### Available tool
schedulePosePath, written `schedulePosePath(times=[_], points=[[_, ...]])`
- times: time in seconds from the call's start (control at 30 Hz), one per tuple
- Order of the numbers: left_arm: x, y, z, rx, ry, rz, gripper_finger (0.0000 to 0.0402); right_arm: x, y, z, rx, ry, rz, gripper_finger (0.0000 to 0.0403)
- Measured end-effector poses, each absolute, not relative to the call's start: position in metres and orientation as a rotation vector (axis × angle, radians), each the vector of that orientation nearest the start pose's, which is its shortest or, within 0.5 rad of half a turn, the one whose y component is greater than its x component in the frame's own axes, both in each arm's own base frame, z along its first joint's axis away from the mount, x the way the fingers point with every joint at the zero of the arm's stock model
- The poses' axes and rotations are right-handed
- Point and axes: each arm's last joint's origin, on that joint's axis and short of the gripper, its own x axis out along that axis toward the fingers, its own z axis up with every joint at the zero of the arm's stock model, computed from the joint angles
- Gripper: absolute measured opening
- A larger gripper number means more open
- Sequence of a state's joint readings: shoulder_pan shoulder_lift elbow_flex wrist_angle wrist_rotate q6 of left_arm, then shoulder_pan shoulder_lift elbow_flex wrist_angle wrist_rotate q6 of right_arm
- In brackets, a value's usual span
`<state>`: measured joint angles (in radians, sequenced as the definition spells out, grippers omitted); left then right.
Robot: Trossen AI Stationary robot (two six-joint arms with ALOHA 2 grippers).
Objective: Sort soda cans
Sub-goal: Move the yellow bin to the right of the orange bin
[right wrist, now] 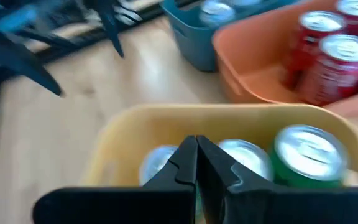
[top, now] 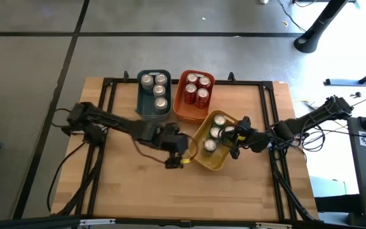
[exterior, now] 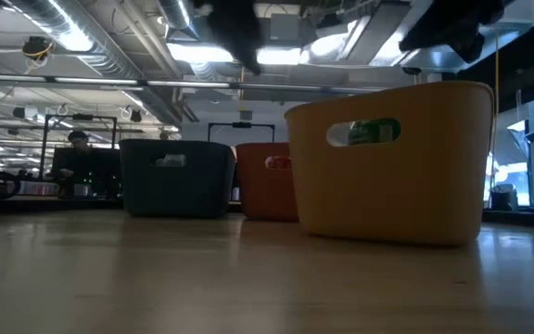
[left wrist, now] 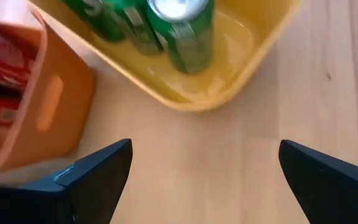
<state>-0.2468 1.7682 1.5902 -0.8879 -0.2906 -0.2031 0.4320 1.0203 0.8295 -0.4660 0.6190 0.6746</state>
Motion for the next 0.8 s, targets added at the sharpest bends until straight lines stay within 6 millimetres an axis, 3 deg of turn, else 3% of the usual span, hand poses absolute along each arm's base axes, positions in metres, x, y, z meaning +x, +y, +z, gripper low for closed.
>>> schedulePosePath(times=[0.23,0.43,0.6,0.7,0.8], points=[[0.311,-0.099,0.260,0.060,0.927,0.090,0.0391,0.231,0.096,0.284,0.387,0.412,-0.022,0.0022],[0.281,-0.114,0.249,-0.004,0.933,0.071,0.0391,0.268,0.124,0.262,0.362,0.465,0.202,0.0133],[0.270,-0.129,0.247,-0.009,0.945,0.039,0.0391,0.279,0.131,0.238,0.269,0.771,0.174,0.0202],[0.269,-0.137,0.247,-0.005,0.928,0.014,0.0391,0.279,0.126,0.243,0.207,0.870,-0.007,0.0212],[0.269,-0.140,0.248,0.000,0.906,0.015,0.0391,0.283,0.126,0.251,0.183,0.866,-0.073,0.0213]])
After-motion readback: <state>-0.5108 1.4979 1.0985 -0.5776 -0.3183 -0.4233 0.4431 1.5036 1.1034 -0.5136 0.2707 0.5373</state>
